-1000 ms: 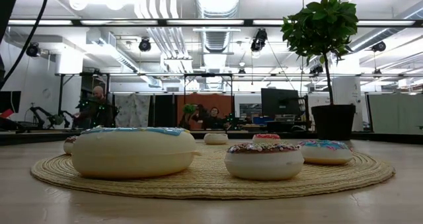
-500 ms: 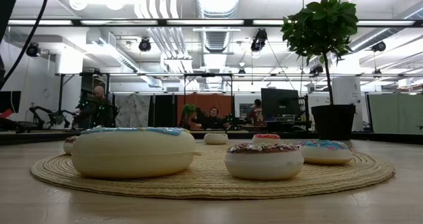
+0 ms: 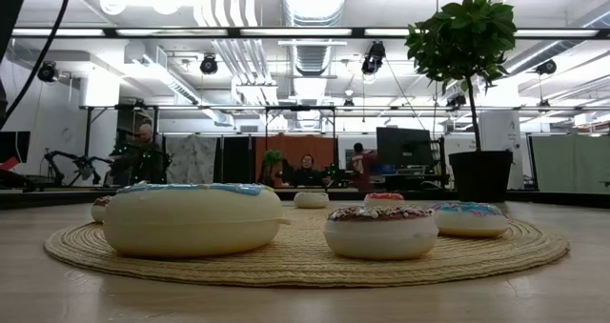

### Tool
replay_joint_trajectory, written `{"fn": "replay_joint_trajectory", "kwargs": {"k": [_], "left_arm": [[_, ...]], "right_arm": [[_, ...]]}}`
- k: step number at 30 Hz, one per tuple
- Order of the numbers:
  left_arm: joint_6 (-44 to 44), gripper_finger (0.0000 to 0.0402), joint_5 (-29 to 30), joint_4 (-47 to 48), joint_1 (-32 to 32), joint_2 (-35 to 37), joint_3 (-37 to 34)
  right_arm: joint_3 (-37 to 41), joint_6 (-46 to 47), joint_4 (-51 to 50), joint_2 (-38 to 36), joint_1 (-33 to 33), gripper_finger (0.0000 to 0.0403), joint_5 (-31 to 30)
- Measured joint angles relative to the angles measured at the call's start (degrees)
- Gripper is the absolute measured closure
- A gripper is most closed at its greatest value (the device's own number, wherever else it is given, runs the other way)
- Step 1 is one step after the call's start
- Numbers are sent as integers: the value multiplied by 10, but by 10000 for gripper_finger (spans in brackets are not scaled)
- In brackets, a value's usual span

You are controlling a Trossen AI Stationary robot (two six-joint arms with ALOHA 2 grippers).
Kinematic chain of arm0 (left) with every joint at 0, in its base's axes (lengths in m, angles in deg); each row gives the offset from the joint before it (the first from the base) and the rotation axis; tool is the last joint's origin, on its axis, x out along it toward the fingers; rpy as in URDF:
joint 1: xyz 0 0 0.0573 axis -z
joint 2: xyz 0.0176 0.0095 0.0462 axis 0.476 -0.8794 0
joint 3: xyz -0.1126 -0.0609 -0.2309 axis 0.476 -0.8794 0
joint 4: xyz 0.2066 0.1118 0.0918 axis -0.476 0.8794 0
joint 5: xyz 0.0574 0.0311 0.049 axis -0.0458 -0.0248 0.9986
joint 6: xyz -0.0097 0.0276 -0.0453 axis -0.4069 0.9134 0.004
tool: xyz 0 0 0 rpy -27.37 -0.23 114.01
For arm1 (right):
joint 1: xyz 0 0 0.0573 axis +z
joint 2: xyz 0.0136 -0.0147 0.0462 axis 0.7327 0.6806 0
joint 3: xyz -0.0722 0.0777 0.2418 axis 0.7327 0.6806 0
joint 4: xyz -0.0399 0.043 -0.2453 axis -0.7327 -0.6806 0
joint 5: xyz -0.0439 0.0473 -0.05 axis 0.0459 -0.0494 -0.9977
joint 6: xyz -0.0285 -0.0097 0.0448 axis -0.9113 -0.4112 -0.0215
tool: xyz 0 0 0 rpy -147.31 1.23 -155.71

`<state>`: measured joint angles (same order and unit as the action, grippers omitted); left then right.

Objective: Pick & Place donuts
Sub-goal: Put the large pink donut into the gray plate

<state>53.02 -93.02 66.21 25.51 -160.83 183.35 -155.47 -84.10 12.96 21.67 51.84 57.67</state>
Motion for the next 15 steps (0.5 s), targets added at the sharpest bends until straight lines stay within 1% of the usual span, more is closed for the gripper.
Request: {"fn": "replay_joint_trajectory", "kwargs": {"k": [10,15], "left_arm": [[0,264,0,0,0,0,0],[1,264,0,0,0,0,0]], "right_arm": [[0,2,0,0,0,305,0],[0,2,0,0,0,294,0]]}}
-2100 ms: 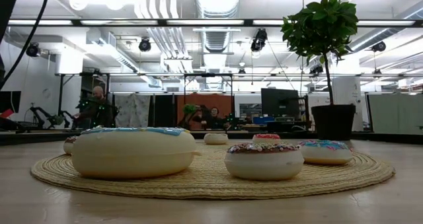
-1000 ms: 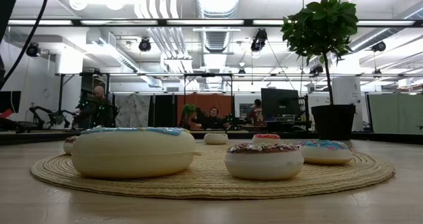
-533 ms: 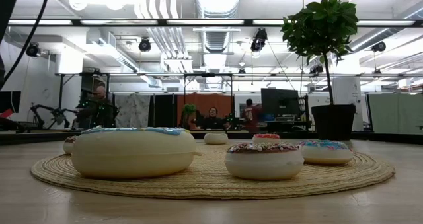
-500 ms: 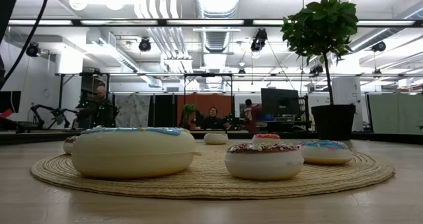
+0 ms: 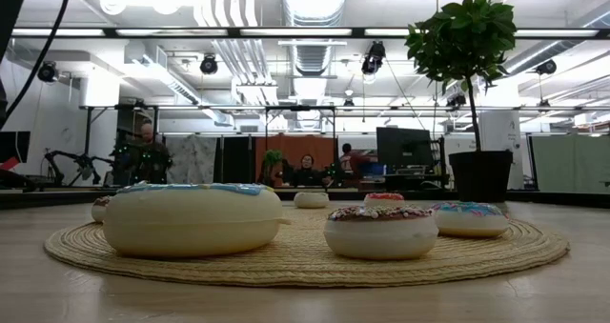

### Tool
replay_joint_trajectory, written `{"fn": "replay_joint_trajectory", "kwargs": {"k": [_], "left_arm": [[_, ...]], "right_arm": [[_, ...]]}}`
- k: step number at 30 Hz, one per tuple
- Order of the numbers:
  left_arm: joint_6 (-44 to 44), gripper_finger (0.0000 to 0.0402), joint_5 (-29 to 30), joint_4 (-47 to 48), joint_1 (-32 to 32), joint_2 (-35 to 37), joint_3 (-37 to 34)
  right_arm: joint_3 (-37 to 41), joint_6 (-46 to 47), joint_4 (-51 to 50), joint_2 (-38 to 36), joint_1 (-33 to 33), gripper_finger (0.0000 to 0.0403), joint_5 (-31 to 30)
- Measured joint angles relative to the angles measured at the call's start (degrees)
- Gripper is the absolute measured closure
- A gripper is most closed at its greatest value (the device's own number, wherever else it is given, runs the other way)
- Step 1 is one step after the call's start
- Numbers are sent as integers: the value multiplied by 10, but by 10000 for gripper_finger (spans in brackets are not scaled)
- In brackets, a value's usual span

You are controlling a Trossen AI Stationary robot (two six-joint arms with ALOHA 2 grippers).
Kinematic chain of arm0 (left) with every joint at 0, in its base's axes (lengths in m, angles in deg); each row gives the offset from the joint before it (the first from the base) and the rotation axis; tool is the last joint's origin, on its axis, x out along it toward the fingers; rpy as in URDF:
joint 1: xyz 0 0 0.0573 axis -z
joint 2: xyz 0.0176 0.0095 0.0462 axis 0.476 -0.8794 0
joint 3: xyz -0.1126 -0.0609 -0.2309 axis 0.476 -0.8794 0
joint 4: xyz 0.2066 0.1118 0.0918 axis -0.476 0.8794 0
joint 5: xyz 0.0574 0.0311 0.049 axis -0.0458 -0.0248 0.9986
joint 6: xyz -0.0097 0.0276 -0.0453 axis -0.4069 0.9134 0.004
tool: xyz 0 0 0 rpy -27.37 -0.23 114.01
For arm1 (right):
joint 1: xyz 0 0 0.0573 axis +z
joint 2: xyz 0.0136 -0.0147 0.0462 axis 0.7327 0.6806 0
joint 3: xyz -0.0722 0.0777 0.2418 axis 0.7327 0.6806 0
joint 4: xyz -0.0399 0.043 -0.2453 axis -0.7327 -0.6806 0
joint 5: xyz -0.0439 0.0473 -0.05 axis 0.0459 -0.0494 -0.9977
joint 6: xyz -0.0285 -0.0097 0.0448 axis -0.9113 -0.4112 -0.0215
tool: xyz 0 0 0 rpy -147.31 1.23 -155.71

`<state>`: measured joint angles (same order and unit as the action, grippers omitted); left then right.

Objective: Pick & Place donuts
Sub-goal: Put the large pink donut into the gray plate

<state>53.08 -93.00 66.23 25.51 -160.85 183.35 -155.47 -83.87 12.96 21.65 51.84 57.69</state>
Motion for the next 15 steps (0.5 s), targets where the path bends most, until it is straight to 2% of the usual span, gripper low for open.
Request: {"fn": "replay_joint_trajectory", "kwargs": {"k": [11,15], "left_arm": [[0,264,1,-1,0,0,0],[0,263,18,-1,0,0,0]], "right_arm": [[0,0,0,0,0,304,0],[0,0,0,0,0,304,0]]}}
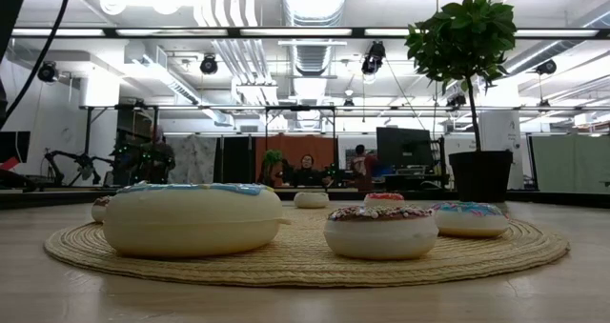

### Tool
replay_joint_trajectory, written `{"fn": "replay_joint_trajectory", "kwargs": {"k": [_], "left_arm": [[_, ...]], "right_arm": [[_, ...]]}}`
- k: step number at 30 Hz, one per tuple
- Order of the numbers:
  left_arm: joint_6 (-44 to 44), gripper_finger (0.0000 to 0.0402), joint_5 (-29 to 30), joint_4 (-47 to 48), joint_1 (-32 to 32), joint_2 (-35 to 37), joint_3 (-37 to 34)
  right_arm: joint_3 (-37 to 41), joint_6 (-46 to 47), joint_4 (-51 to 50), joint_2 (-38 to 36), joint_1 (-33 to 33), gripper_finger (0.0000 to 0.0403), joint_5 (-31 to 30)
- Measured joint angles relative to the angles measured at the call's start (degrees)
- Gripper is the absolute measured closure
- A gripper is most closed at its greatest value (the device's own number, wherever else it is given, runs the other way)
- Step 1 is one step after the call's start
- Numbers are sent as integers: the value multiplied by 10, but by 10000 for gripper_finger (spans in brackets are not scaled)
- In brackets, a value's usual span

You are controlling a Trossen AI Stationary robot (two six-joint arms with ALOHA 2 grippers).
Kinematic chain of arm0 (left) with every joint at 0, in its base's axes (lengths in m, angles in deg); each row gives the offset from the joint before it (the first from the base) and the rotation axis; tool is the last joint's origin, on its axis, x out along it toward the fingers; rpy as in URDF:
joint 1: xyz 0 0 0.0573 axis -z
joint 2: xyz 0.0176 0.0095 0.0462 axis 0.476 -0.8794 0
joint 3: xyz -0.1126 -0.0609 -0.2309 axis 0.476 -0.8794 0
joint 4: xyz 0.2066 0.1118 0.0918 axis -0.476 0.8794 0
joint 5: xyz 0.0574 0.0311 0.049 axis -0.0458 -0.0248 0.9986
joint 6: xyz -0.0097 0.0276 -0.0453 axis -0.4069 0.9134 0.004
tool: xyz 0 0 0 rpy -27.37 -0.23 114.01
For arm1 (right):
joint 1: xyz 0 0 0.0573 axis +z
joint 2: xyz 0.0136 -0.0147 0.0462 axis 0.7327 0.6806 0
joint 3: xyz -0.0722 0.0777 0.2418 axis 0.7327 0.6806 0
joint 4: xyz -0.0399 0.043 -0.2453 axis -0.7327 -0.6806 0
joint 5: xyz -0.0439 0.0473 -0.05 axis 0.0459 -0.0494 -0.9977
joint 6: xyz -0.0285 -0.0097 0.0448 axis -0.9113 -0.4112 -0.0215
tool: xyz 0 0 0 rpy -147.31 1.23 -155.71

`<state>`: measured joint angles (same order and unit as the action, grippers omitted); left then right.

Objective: Pick & Place donuts
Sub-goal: Put the large pink donut into the gray plate

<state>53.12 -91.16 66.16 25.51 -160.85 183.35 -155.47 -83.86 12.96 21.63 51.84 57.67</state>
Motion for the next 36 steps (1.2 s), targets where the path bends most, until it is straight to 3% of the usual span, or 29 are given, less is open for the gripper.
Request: {"fn": "replay_joint_trajectory", "kwargs": {"k": [12,23,36], "left_arm": [[-3,201,8,0,0,0,0],[-3,199,8,8,0,1,6],[6,199,49,36,0,7,36]], "right_arm": [[0,8,0,0,0,299,0],[0,8,0,0,0,310,0],[0,9,0,0,0,319,0]]}}
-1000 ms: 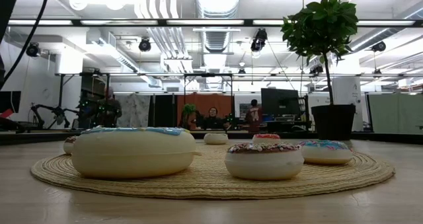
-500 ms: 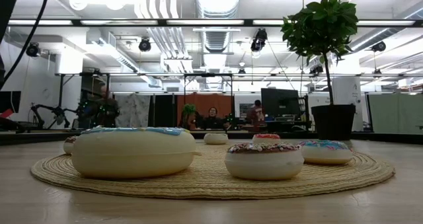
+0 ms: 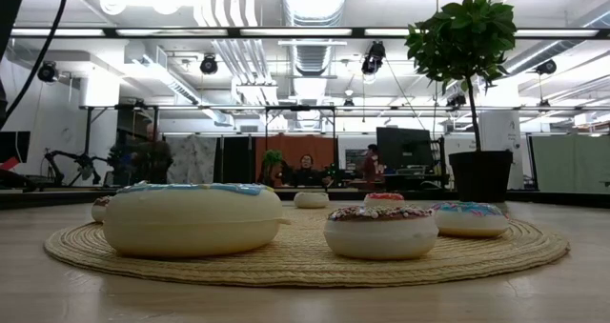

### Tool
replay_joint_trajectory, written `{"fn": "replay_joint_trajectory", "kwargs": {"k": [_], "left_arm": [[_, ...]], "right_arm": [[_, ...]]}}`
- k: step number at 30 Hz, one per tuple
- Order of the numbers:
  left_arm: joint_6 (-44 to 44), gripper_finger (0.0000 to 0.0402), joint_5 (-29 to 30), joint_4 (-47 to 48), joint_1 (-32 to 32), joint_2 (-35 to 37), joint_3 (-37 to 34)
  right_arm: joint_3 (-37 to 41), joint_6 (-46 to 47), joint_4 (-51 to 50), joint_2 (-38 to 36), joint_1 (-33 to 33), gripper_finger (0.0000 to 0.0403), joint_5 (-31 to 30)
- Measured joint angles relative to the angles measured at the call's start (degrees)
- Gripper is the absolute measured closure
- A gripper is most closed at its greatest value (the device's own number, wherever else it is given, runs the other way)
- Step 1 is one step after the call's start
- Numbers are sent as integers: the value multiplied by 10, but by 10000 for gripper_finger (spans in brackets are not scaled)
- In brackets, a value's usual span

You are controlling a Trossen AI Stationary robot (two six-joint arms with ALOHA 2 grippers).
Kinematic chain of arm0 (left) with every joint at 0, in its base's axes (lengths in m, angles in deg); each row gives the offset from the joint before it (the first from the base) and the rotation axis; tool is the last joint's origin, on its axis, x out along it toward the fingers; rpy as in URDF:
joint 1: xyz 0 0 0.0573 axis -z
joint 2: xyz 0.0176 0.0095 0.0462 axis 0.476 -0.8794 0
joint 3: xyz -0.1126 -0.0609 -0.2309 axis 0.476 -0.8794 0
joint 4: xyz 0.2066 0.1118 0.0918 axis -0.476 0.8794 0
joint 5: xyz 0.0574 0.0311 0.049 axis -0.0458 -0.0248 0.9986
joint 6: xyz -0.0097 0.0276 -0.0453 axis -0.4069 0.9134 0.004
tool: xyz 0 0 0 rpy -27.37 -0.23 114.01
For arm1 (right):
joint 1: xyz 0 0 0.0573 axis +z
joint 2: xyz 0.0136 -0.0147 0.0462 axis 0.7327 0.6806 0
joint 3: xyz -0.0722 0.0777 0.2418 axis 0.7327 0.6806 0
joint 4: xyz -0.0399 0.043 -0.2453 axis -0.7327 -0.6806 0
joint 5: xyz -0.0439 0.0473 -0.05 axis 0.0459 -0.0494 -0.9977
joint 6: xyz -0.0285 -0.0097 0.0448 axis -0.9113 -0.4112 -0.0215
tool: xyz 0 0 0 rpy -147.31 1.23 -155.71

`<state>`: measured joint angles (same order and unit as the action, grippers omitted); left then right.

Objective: Pick & Place donuts
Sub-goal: Put the large pink donut into the gray plate

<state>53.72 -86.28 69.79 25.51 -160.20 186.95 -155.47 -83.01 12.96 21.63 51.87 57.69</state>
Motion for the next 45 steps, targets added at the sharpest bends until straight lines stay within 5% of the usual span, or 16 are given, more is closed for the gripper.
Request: {"fn": "replay_joint_trajectory", "kwargs": {"k": [29,45], "left_arm": [[-45,199,86,43,0,61,14],[-54,199,98,64,0,66,13]], "right_arm": [[0,18,-11,-1,2,332,-15],[0,114,-119,-3,26,334,-22]]}}
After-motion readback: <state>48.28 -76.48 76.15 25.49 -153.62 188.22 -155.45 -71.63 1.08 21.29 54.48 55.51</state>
